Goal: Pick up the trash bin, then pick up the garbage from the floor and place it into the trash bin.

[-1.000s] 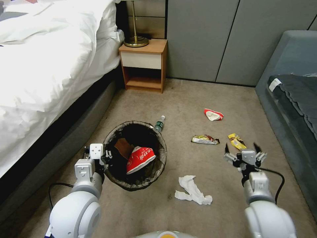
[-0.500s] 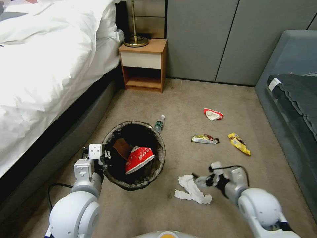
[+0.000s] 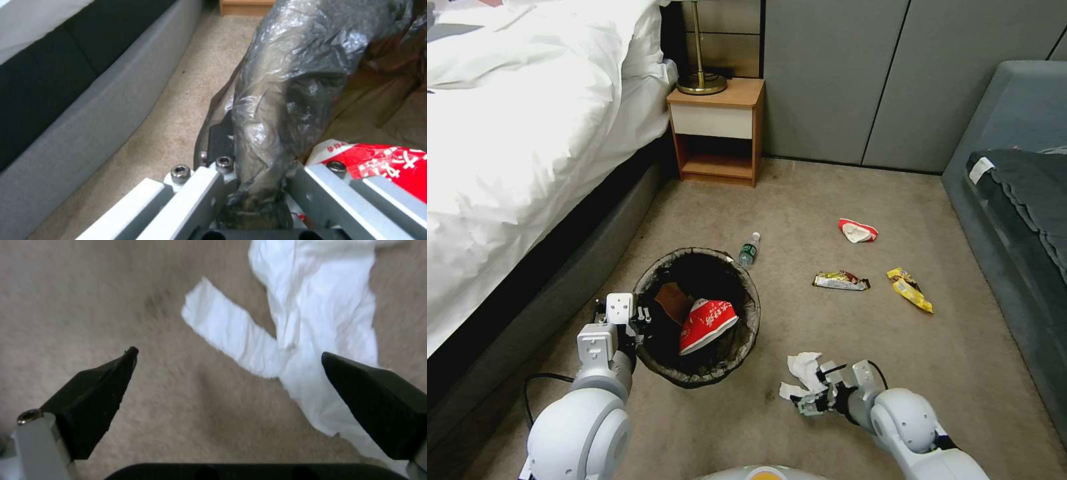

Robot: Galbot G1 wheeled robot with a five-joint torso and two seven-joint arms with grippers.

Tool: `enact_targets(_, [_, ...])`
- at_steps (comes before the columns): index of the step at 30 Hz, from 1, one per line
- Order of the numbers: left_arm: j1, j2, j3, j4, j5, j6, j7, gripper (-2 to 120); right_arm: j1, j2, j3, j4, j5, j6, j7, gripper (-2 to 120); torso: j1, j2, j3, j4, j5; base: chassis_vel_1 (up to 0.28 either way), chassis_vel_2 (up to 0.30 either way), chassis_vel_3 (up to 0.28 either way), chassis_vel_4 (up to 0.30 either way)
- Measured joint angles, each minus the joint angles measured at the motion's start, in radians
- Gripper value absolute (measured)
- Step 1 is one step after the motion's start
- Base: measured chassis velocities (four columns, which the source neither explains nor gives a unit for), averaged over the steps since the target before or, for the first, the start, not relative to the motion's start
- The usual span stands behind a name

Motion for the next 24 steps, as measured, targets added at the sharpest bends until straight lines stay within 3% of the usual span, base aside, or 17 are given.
enact_targets(24, [0.000, 0.001, 0.008, 0.012, 0.013, -0.009, 0.006, 0, 0.065, -0.002, 0.033, -0.145, -0.082, 0.002, 0.038, 100, 0.000, 0.000, 0.000, 0.0001, -0.0001, 0.000, 0.000, 0.000, 0.000])
